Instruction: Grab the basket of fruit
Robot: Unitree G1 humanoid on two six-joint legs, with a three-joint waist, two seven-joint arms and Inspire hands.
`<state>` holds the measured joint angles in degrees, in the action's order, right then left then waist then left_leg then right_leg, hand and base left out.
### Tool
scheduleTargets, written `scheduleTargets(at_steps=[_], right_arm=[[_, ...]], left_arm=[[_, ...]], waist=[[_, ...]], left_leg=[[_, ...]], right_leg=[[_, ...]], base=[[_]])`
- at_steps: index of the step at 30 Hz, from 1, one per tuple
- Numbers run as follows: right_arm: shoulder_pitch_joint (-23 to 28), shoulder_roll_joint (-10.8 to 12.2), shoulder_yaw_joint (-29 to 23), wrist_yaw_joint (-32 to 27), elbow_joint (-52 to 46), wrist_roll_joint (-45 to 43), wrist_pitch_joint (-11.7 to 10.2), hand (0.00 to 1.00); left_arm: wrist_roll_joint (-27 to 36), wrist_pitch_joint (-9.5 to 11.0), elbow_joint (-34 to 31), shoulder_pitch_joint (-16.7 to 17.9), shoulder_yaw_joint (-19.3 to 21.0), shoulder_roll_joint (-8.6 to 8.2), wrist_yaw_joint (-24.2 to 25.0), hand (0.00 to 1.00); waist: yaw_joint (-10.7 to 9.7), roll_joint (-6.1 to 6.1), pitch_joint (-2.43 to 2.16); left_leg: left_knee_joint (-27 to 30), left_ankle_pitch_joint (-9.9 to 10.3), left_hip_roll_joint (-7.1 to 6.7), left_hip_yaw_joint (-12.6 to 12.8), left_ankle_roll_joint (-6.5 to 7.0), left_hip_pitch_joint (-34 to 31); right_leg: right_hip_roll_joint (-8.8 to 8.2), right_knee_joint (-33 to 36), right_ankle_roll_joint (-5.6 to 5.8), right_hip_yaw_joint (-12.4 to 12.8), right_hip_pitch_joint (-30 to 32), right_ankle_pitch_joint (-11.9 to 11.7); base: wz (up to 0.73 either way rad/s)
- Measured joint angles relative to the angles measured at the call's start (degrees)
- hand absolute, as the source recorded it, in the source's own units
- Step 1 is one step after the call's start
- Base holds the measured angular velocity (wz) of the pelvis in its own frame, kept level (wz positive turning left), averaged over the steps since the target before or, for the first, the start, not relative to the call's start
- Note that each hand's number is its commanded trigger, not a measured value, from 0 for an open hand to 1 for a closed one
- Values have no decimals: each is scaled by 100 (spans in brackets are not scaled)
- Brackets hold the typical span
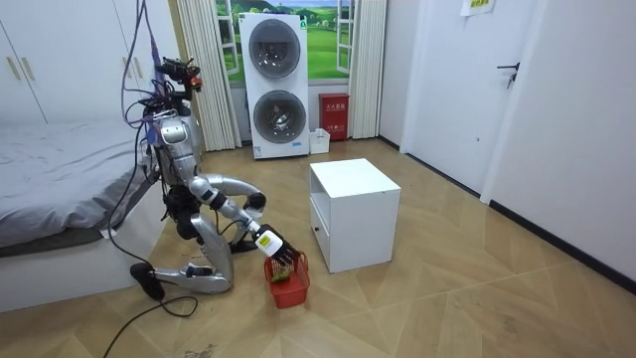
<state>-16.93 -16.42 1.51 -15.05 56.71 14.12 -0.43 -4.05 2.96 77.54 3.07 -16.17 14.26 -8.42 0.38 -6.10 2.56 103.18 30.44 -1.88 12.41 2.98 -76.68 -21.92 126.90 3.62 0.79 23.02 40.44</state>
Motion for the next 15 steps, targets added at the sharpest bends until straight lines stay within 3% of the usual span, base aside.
scheduleTargets(at_steps=[4,7,12,15], right_arm=[[-55,-235,4,94,181,239,-12,0],[-107,-296,98,180,431,243,-23,0],[-111,-380,201,291,746,378,-23,0],[-112,-413,227,408,993,651,-22,0]], left_arm=[[3,-7,-3,22,-103,2,71,0],[9,-12,-2,23,-236,-1,164,0],[8,-27,-11,-40,-263,4,210,0],[7,-45,-33,-22,-274,8,302,0]], waist=[[119,20,4],[202,118,23],[341,274,4],[388,288,3]], left_leg=[[-15,-1,13,7,-2,-55],[-20,-4,17,13,-7,-86],[-36,-51,28,46,-23,-279],[-87,-59,29,154,-7,-283]], right_leg=[[-2,3,2,2,70,1],[-8,15,3,-2,107,2],[-20,76,26,68,356,14],[-106,90,29,150,443,16]], base=[[0],[0],[0],[0]])
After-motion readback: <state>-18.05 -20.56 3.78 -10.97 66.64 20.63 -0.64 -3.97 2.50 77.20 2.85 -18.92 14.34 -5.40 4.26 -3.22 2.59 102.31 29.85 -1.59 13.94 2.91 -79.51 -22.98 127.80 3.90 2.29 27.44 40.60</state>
